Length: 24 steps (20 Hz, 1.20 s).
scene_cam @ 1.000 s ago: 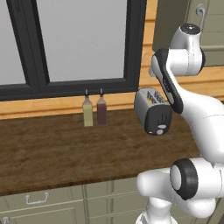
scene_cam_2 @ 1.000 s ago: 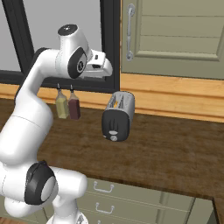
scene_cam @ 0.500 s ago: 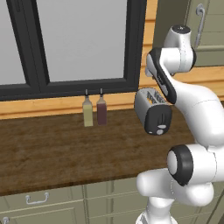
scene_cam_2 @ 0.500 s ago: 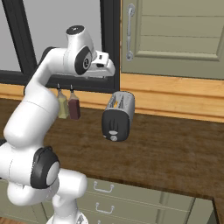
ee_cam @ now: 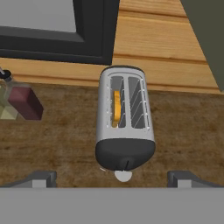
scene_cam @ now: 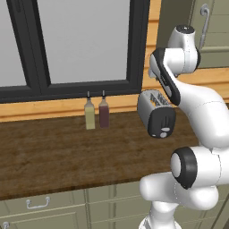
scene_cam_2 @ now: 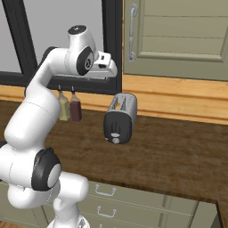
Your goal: Start the toaster. Once the lever pops up, take the bread to the plate on the dining counter.
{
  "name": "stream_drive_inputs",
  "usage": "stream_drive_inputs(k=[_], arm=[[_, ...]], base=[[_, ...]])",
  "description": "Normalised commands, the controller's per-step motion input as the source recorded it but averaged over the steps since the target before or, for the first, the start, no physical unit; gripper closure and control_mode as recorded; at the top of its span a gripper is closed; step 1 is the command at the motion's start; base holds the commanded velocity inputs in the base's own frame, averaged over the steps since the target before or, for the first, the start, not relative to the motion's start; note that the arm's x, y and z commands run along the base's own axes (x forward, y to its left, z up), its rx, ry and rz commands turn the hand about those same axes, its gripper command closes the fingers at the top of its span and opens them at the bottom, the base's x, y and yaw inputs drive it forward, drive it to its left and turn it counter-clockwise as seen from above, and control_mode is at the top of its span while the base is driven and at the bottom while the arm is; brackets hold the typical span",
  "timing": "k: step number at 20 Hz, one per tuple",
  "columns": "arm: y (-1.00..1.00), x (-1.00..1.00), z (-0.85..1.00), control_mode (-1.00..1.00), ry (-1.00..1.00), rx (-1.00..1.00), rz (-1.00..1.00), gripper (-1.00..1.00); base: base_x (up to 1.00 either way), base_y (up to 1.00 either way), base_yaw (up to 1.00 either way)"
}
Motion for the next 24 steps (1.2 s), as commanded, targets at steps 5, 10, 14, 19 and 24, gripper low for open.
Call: stream_drive_inputs(k=[5, 10, 14, 19, 24], arm=[[0.0, 0.0, 0.0, -1.0, 0.0, 0.0, 0.0, -1.0], [0.0, 0.0, 0.0, -1.0, 0.0, 0.0, 0.0, -1.0], [0.0, 0.0, 0.0, -1.0, 0.0, 0.0, 0.0, -1.0], [0.0, 0.0, 0.0, -1.0, 0.0, 0.0, 0.0, -1.0], [0.0, 0.0, 0.0, -1.0, 0.0, 0.0, 0.0, -1.0]], base=[[0.0, 0.0, 0.0], [0.0, 0.0, 0.0], [0.0, 0.0, 0.0], [0.0, 0.0, 0.0], [0.0, 0.0, 0.0]])
